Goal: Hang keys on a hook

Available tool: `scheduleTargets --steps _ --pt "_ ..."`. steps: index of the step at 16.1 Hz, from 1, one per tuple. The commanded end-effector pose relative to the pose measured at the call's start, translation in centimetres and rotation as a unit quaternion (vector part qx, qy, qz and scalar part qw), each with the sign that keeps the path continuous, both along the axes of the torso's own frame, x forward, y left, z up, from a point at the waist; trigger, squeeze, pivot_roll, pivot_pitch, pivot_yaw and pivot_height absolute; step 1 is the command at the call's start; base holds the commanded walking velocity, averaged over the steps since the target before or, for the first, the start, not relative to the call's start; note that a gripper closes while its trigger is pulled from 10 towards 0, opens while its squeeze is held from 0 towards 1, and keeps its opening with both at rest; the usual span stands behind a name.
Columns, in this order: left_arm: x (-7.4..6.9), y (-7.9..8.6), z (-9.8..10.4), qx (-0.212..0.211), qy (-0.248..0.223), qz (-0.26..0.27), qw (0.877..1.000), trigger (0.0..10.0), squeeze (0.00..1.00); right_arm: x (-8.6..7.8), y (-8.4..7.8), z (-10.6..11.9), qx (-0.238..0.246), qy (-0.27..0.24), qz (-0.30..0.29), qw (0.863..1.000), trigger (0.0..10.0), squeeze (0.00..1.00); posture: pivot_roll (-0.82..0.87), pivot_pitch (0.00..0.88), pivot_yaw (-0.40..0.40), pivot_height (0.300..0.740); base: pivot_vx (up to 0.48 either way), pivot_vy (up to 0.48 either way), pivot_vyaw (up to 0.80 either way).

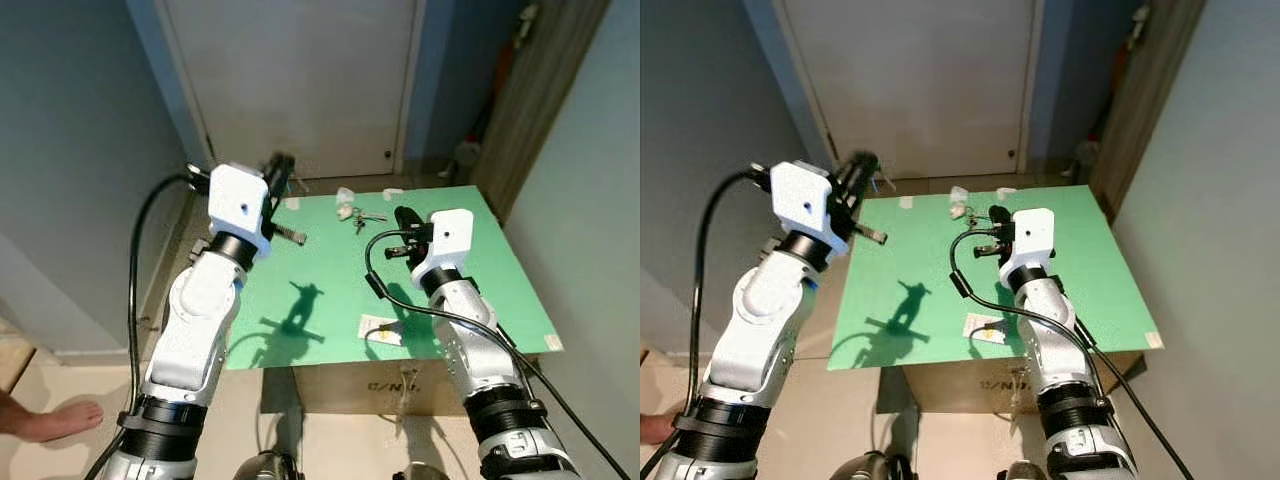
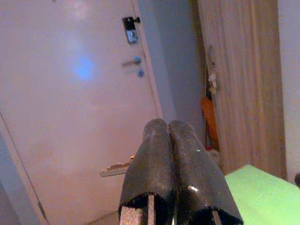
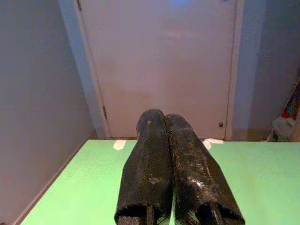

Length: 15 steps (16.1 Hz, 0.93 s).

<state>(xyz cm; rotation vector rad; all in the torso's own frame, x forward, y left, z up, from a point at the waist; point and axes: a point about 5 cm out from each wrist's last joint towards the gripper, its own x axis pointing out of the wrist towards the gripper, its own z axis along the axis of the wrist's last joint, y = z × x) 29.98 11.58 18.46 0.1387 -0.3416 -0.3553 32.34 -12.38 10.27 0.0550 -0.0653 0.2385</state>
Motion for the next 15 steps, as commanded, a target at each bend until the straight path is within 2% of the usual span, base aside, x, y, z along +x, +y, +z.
scheduleTargets --steps 1,7,11,15 --pt "0.1 0.5 -0.8 0.008 0.018 0.001 1.000 0.0 0.00 -0.1 0.2 -0.1 0.003 -0.001 0.002 1.000 10.0 0.00 -0.17 0.000 0.113 0.740 0.000 0.000 0.00" --pt "0.0 0.6 -3.2 0.012 0.057 0.001 0.998 0.0 0.00 -0.1 0.4 -0.4 -0.001 0.003 0.003 1.000 10.0 0.00 -0.18 0.007 0.119 0.740 0.000 0.000 0.00" --pt "0.2 0.8 -3.8 -0.019 0.070 0.008 0.997 0.0 0.00 -0.4 0.1 -0.8 0.012 0.015 -0.006 1.000 10.0 0.00 -0.19 0.011 0.120 0.740 0.000 0.000 0.00" --pt "0.6 0.8 -4.0 -0.024 0.074 0.009 0.997 0.0 0.00 -0.7 -0.1 -0.8 0.022 0.016 -0.014 1.000 10.0 0.00 -0.20 0.009 0.129 0.740 -0.372 0.000 0.00"
